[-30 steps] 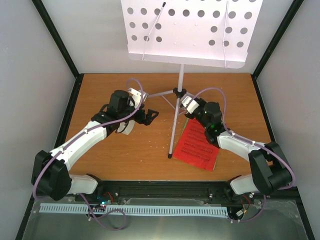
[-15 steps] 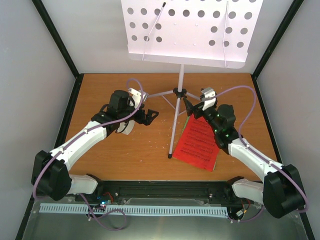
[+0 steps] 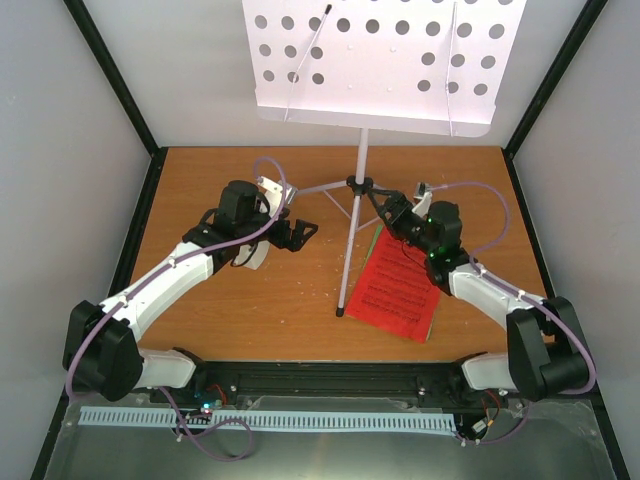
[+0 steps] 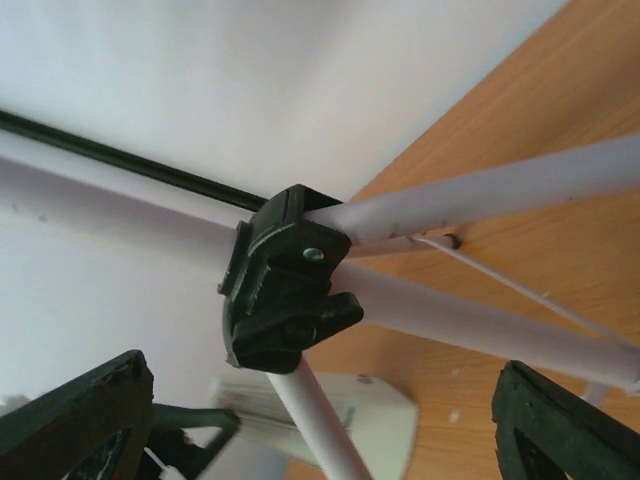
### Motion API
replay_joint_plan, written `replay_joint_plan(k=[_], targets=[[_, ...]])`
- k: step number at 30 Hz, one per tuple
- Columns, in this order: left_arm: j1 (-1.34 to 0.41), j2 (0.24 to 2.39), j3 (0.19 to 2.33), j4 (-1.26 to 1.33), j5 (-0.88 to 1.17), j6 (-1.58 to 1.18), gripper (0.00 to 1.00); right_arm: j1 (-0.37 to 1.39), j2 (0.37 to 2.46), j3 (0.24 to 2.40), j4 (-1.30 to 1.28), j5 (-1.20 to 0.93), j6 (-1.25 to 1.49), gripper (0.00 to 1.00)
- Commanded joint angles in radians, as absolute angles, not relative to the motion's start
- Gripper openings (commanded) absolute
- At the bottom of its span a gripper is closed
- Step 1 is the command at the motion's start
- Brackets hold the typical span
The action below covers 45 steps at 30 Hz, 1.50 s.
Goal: Pack up the instrument practice props
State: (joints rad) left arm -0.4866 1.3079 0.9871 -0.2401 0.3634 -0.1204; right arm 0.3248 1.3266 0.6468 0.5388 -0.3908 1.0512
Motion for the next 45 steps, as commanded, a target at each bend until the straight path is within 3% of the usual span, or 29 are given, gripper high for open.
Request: replay_joint_plan(k=[1, 6, 17, 22, 25, 29, 31, 38, 42, 45], targets=[[-0.486, 1.287, 0.989, -0.228, 0.373, -0.101, 0.99, 0.322, 1.358, 0.644, 0.676, -0.420, 1.344, 0.89], [-0.486, 1.286, 0.990, -0.229, 0.370, -0.097, 0.99, 0.322, 1.416, 0.683, 0.718, -0.436, 1.427, 0.74], [-0.486, 1.283, 0.991, -0.232, 0.365, -0.096, 1.00, 0.323, 1.448, 0.684, 0.729, -0.420, 1.458, 0.16], [-0.486, 1.282, 0.991, -0.234, 0.362, -0.095, 0.99, 0.323, 1.450, 0.677, 0.725, -0.418, 1.445, 0.08], [-0.486, 1.282, 0.991, -0.235, 0.359, -0.095, 1.00, 0.323, 1.444, 0.671, 0.723, -0.410, 1.420, 0.13], [-0.486, 1.274, 0.985, -0.226, 0.353, -0.094, 0.99, 0.323, 1.394, 0.666, 0.646, -0.392, 1.315, 0.59], [-0.486, 1.258, 0.975, -0.213, 0.350, -0.095, 0.99, 0.321, 1.344, 0.654, 0.601, -0.376, 1.235, 0.70], [-0.486, 1.241, 0.955, -0.174, 0.389, -0.117, 0.99, 0.274, 1.176, 0.697, 0.499, -0.376, 0.913, 0.76], [-0.486, 1.241, 0.953, -0.169, 0.419, -0.121, 0.99, 0.220, 1.244, 0.788, 0.702, -0.617, 0.857, 0.78], [-0.486, 1.249, 0.953, -0.132, 0.571, -0.098, 1.00, 0.217, 1.352, 0.901, 0.859, -0.801, 0.876, 0.78]])
